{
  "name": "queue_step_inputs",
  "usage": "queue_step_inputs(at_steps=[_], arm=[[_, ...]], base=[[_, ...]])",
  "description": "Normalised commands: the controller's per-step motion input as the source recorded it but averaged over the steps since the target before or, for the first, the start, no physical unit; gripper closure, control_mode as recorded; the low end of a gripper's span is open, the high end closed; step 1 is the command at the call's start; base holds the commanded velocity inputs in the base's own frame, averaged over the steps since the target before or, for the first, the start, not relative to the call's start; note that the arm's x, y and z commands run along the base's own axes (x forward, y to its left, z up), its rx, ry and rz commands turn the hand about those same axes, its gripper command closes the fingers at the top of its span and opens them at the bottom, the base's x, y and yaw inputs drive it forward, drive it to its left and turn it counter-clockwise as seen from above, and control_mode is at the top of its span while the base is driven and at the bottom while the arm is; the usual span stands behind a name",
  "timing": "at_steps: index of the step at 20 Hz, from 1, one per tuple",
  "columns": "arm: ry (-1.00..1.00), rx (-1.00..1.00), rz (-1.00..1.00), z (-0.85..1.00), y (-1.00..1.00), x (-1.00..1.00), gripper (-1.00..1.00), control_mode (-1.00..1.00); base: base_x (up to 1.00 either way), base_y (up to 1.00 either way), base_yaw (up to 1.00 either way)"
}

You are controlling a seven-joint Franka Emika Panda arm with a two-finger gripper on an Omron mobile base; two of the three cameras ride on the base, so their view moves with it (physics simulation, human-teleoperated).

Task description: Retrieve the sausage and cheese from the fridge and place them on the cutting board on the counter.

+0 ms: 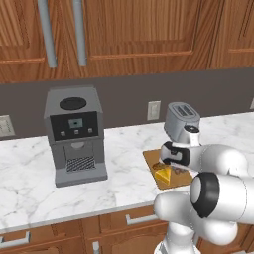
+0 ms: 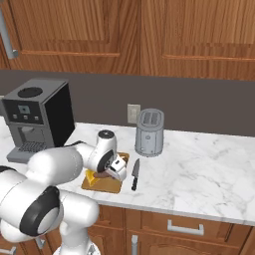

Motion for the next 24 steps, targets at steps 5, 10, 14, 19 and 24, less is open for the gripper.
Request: queue_step_inputs(at_steps=[5, 10, 14, 19, 24], arm=[[-0.03, 0.04, 0.10, -0.24, 0.18, 0.02, 1.00, -1.00], [0.00, 0.01, 0.07, -0.23, 0.05, 0.02, -1.00, -1.00], [0.00, 0.00, 0.04, -0.11, 0.00, -0.01, -1.00, -1.00], [0.00, 0.02, 0.01, 0.03, 0.00, -0.04, -1.00, -1.00], [0.00, 0.01, 0.00, 0.27, 0.00, -0.19, -1.00, -1.00]], base=[[0.00, 0.00, 0.00], [0.00, 0.00, 0.00], [0.00, 0.00, 0.00], [0.00, 0.00, 0.00], [0.00, 0.00, 0.00]])
